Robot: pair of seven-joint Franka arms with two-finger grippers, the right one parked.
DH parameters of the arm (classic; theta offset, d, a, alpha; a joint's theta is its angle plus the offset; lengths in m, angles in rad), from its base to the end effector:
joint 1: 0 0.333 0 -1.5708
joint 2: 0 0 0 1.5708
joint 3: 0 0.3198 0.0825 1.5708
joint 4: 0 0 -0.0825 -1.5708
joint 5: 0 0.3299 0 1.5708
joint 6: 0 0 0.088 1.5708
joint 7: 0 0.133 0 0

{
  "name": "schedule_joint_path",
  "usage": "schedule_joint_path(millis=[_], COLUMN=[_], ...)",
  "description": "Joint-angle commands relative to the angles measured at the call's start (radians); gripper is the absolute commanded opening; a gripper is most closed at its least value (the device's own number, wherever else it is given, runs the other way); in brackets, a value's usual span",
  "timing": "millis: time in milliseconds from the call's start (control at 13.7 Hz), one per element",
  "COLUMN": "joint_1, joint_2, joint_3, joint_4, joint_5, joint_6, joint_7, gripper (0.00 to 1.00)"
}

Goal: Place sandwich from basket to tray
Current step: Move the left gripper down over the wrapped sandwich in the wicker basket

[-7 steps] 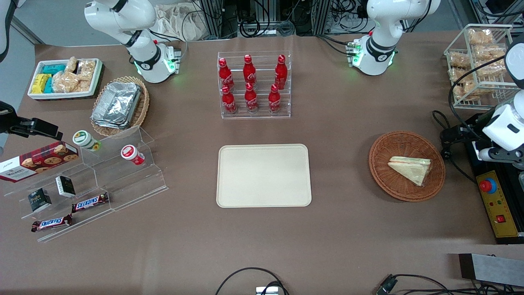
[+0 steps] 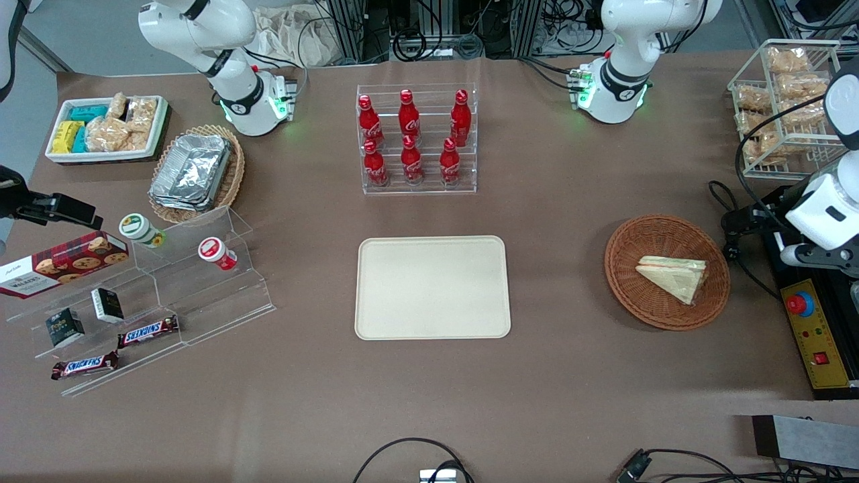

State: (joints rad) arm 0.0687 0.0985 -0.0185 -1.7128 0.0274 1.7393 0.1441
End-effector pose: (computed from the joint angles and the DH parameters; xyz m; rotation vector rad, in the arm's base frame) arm 0.5310 0.0302 0.5057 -3.1177 0.1551 0.1156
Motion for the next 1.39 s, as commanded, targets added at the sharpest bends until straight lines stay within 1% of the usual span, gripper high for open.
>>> schedule_joint_path(millis=[0, 73, 366, 585, 659, 805, 1317], joint_1=[0.022, 0.054, 0.065, 0.060, 0.060, 0.060, 0.054], joint_2=[0.021, 0.030, 0.001, 0.012, 0.012, 0.026, 0.130], joint_3=[0.006, 0.012, 0.020, 0.020, 0.020, 0.020, 0.020], joint_4=[-0.001, -0.017, -0.210, -0.354, -0.404, -0.470, -0.476], joint_5=[0.002, -0.006, -0.012, -0.009, -0.007, -0.009, -0.007], joint_6=[-0.003, 0.017, 0.248, 0.440, 0.507, 0.593, 0.611], joint_7=[-0.087, -0.165, -0.260, -0.481, -0.530, -0.555, -0.715], gripper=[1.00, 1.00, 1.00, 1.00, 1.00, 1.00, 1.00])
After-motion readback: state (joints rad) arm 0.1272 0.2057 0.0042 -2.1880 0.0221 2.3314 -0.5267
